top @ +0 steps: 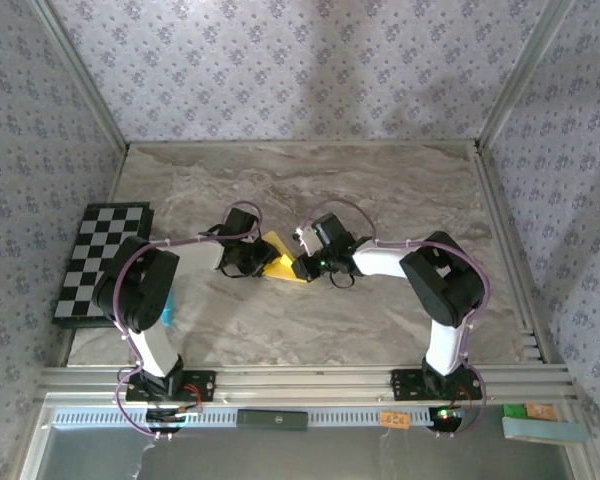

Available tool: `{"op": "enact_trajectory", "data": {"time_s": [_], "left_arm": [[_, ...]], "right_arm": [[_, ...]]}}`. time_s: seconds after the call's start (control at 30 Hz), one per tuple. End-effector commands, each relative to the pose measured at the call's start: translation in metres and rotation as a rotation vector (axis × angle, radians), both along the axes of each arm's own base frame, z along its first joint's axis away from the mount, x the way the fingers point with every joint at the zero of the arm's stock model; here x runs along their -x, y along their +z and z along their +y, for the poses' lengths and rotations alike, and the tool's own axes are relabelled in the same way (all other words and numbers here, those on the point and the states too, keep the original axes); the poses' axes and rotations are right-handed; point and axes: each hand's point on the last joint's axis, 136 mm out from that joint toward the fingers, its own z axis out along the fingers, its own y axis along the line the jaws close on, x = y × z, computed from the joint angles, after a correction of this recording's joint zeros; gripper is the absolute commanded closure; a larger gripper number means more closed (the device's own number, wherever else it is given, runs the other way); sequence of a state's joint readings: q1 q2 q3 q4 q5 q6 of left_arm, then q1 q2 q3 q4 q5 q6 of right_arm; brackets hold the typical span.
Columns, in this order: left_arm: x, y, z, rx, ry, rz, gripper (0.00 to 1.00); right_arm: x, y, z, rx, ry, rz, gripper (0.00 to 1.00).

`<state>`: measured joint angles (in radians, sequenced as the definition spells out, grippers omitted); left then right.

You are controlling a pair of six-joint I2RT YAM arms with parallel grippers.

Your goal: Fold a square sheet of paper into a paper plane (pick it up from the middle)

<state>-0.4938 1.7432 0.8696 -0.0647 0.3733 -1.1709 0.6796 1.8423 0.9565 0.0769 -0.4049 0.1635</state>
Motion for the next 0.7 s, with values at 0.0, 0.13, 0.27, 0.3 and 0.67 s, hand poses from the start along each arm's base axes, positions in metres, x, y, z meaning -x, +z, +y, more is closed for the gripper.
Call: {"op": "enact_trajectory", "data": {"time_s": [0.0, 0.13, 0.27, 0.3, 0.67], "left_arm": [[0.017, -0.022, 0.016, -0.094, 0.003, 0.066, 0.7], [0.014, -0.016, 0.017, -0.096, 0.009, 0.039, 0.72], [0.011, -0.009, 0.017, -0.094, 0.013, 0.01, 0.72], [0.009, -0.006, 0.017, -0.093, 0.013, -0.002, 0.72], [-0.002, 0.027, 0.01, -0.015, -0.006, -0.157, 0.72]], "right_arm": [[0.002, -0.003, 0.003, 0.009, 0.019, 0.02, 0.89], [0.004, -0.005, 0.001, -0.007, 0.018, 0.045, 0.91], [0.004, -0.004, 0.002, -0.03, 0.016, 0.067, 0.91], [0.003, -0.004, 0.003, -0.037, 0.013, 0.075, 0.91], [0.005, -0.002, 0.007, -0.082, -0.001, 0.183, 0.94]]}}
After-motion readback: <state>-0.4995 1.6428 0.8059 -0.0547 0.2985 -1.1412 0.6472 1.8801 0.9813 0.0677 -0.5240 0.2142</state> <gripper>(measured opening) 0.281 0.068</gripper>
